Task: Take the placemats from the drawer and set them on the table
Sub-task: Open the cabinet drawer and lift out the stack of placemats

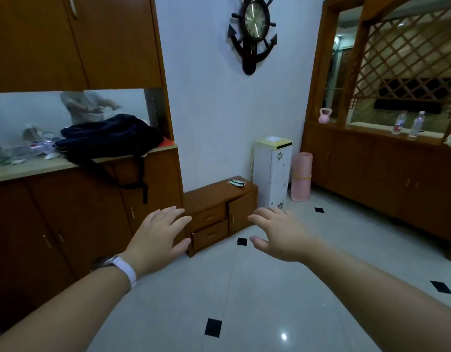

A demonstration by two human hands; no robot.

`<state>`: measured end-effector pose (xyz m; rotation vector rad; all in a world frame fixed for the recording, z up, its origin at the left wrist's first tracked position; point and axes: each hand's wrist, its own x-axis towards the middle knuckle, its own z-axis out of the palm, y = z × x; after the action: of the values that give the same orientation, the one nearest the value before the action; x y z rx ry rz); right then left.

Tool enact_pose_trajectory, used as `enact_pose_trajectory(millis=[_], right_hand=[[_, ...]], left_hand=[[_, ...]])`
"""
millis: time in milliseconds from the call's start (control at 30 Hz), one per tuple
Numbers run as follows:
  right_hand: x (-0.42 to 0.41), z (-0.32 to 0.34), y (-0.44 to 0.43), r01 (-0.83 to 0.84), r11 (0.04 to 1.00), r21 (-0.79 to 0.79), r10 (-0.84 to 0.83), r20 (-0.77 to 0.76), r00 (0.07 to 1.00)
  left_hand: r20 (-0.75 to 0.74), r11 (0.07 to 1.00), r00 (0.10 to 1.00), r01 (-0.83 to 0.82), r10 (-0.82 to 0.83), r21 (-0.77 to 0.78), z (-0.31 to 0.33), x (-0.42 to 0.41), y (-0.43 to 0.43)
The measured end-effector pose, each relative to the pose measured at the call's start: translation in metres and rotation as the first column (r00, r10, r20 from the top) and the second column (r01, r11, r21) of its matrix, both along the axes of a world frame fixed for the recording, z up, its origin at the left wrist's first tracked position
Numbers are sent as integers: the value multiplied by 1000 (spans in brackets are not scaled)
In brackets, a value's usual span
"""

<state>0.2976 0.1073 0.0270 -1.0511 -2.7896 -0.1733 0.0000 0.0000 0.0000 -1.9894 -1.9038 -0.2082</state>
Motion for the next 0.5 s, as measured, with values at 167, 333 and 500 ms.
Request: enact_pose_trajectory(millis=[167,333,500], right_hand=[[-50,-25,45,18,1000,4,-19,36,999],[-107,-41,99,44,998,-51,-39,89,995],[-160,-45,151,68,996,-56,-62,107,992]], left_hand=[[143,999,990,3,2,-35,-25,-43,49],[200,999,980,4,4,-41,-49,-105,105],[225,998,974,34,-21,-55,-62,-164,165]])
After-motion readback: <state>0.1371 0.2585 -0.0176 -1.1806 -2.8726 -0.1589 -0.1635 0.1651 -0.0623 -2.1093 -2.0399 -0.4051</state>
